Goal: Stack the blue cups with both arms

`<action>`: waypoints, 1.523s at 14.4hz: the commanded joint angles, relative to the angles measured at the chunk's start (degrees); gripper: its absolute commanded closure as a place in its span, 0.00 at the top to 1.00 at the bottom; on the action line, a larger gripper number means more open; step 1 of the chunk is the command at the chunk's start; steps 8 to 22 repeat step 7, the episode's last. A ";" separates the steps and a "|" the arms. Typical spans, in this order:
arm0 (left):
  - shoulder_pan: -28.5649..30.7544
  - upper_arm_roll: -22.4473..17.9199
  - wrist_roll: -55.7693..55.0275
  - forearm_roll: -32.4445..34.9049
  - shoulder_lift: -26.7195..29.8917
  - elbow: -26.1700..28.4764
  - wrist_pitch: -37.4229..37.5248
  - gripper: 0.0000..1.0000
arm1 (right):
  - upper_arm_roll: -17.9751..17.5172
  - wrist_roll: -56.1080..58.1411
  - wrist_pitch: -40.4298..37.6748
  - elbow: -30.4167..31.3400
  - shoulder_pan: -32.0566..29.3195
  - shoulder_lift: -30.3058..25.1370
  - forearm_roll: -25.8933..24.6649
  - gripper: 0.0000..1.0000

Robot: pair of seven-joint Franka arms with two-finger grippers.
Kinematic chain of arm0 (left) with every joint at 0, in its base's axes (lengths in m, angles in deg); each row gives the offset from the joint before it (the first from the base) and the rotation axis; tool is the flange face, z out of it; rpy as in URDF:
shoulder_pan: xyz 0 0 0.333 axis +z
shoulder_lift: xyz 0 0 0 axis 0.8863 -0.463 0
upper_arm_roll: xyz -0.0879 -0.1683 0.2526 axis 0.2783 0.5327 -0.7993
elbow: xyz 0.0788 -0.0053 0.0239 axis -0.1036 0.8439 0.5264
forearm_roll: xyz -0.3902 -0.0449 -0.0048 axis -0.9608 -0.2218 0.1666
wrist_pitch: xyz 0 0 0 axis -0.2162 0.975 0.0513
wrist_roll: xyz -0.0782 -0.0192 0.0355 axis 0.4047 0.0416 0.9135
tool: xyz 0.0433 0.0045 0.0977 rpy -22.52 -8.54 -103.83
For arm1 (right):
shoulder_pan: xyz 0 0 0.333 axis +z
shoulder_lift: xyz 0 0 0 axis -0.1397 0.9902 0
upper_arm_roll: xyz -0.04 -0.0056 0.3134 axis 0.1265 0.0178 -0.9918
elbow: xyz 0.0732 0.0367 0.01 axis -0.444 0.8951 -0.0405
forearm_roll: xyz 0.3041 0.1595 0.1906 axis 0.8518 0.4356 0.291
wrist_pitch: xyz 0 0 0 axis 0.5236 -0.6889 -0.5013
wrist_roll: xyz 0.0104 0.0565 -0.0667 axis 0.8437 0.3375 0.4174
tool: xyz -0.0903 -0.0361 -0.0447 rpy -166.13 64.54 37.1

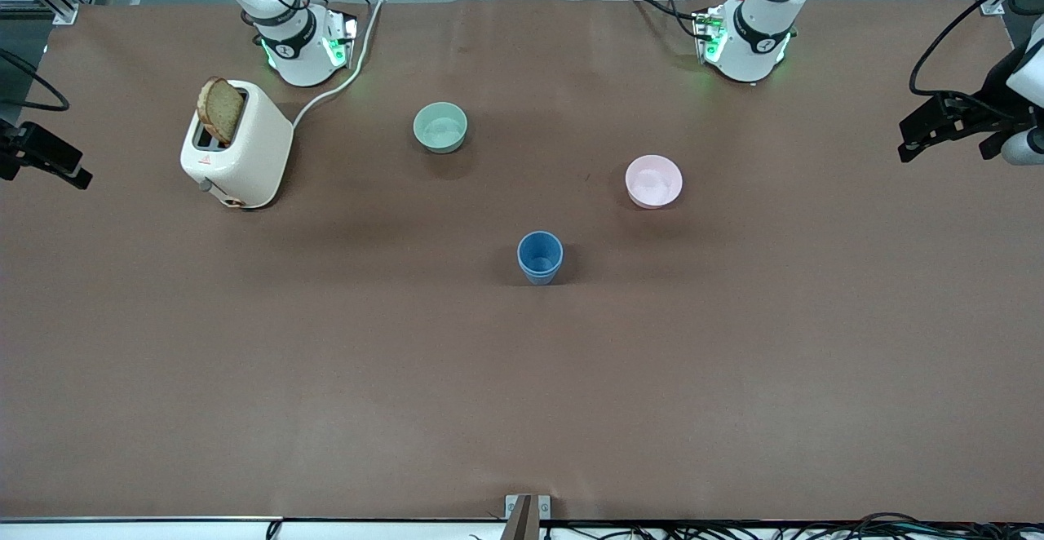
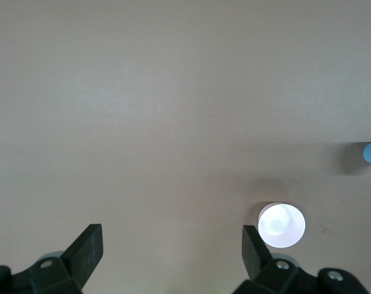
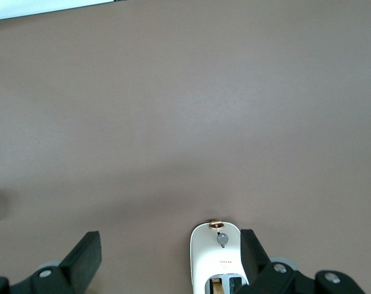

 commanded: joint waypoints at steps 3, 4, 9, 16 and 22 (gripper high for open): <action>0.46 0.02 1.13 -0.81 0.32 -0.41 0.21 1.00 | 0.02 0.75 -1.68 0.62 -0.25 -0.62 0.99 1.00; 0.46 0.10 1.13 -0.81 0.32 -0.50 0.21 1.00 | 0.02 0.75 -1.68 0.62 -0.25 -0.62 0.99 1.00; 0.46 0.10 1.22 -0.90 0.32 -0.41 0.21 1.00 | 0.02 0.75 -1.68 0.97 -0.51 -0.62 0.99 1.00; 0.46 0.10 1.22 -0.90 0.32 -0.41 0.21 1.00 | 0.02 0.75 -1.68 0.97 -0.51 -0.62 0.99 1.00; 0.46 0.10 1.22 -0.90 0.32 -0.41 0.21 1.00 | 0.02 0.75 -1.68 0.97 -0.51 -0.62 0.99 1.00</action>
